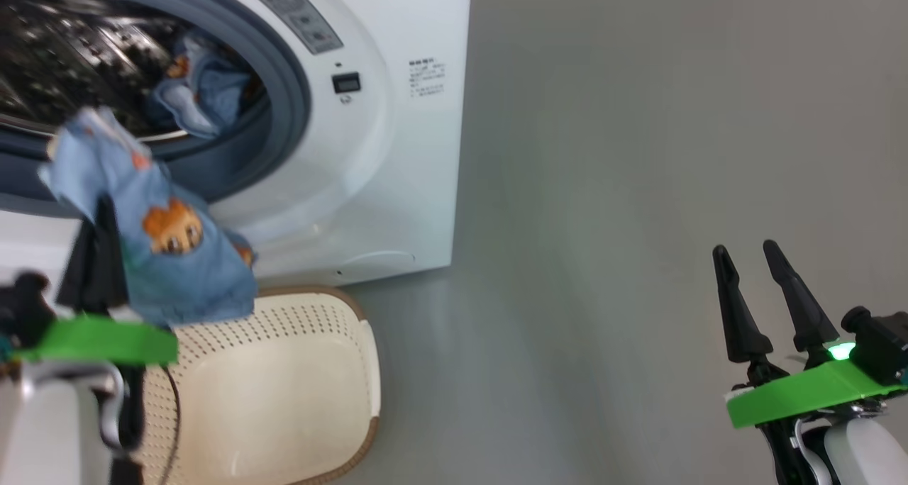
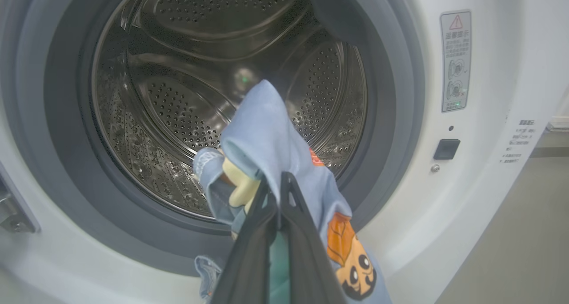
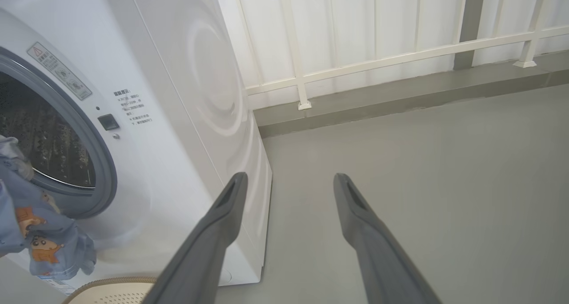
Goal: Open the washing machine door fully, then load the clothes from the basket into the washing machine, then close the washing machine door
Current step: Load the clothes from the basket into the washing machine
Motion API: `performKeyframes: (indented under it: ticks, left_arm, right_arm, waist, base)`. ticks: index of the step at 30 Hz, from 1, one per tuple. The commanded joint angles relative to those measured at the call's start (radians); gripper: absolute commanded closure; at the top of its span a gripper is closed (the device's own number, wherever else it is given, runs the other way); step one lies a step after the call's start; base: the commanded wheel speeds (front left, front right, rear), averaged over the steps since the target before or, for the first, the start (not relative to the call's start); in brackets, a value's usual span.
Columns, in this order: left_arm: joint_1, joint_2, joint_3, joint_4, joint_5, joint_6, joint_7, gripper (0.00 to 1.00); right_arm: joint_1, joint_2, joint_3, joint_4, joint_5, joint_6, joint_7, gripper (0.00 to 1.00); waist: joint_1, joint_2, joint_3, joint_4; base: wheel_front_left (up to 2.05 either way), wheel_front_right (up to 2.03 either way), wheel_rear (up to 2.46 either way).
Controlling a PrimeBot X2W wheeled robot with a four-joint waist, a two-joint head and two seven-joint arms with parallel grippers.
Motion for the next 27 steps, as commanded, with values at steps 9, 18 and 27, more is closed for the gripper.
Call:
performKeyframes:
  ticks: [9,18,27]
  left_arm:
    - [-0.299,0.117,0.006,0.192,0.01,0.008,0.002,1.0]
    - [-0.547,0.184,-0.003,0.434,0.025,0.027,-0.001,1.0]
    - [-0.759,0.218,-0.03,0.63,0.035,0.03,-0.003,1.0]
  right_arm:
    - [-0.081,0.005,0.031,-0.033,-0.008,0.006,-0.008,0.0]
    - [-0.133,0.02,0.035,-0.039,-0.007,0.006,-0.008,0.0]
    - [-0.173,0.032,0.044,-0.047,-0.006,0.006,-0.008,0.0]
  waist:
    - [-0.0001,-0.0001,0.134,-0.057]
    - [-0.0001,-0.0001,0.231,-0.088]
    - [-0.0001,-0.0001,0.311,-0.115]
  base:
    - [0.0,0.0,0.0]
    - [0.0,0.0,0.0]
    - [0.0,0.0,0.0]
